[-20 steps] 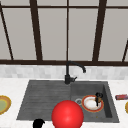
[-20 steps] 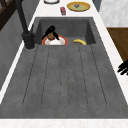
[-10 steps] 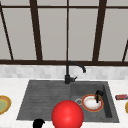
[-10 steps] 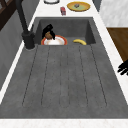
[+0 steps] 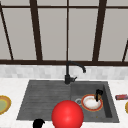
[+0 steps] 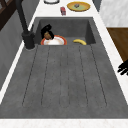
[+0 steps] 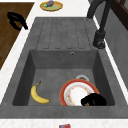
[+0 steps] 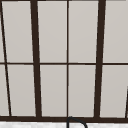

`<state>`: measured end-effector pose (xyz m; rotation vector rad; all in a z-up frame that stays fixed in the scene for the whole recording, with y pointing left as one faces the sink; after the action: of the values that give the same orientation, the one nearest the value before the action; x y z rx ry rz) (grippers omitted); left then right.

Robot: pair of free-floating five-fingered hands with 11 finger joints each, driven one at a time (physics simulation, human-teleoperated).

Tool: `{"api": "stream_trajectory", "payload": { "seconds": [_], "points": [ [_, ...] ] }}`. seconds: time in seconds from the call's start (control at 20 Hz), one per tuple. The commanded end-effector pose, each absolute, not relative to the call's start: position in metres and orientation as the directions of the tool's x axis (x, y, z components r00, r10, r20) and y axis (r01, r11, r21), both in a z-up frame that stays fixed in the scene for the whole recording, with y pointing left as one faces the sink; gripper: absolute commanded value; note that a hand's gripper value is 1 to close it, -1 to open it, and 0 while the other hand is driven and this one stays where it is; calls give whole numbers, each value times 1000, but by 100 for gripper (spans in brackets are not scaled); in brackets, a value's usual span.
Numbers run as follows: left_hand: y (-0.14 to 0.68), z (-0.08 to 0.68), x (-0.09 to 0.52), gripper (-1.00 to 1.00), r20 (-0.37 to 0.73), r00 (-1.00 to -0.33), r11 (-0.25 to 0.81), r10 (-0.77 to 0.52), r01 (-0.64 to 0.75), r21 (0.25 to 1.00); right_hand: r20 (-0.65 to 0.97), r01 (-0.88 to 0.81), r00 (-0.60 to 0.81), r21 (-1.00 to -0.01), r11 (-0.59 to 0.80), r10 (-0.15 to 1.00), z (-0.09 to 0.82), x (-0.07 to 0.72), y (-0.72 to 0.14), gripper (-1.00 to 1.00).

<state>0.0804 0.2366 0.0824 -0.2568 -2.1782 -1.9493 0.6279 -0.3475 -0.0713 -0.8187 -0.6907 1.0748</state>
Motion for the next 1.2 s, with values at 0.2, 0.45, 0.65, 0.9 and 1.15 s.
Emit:
{"api": "stream_trajectory", "payload": {
  "seconds": [0.2, 0.45, 0.65, 0.9, 1.15],
  "points": [
    [237, 82, 80, 0, 268, -963, 112, -8, 265, 958, 77, -454, 335, -860, 232, 939, -46, 625, -347, 100],
    [237, 82, 80, 0, 268, -963, 112, -8, 265, 958, 42, -516, 314, -831, 208, 948, -20, 606, -344, 100],
    [237, 82, 80, 0, 268, -963, 112, -8, 265, 958, 18, -513, 343, -834, 203, 939, -29, 595, -331, 100],
    [237, 82, 80, 0, 268, -963, 112, -8, 265, 958, 22, -287, 374, -948, 138, 927, -53, 567, -321, 100],
    [237, 82, 80, 0, 268, -963, 112, -8, 265, 958, 25, -176, 395, -979, 103, 918, -64, 550, -305, 100]
  ]
}}
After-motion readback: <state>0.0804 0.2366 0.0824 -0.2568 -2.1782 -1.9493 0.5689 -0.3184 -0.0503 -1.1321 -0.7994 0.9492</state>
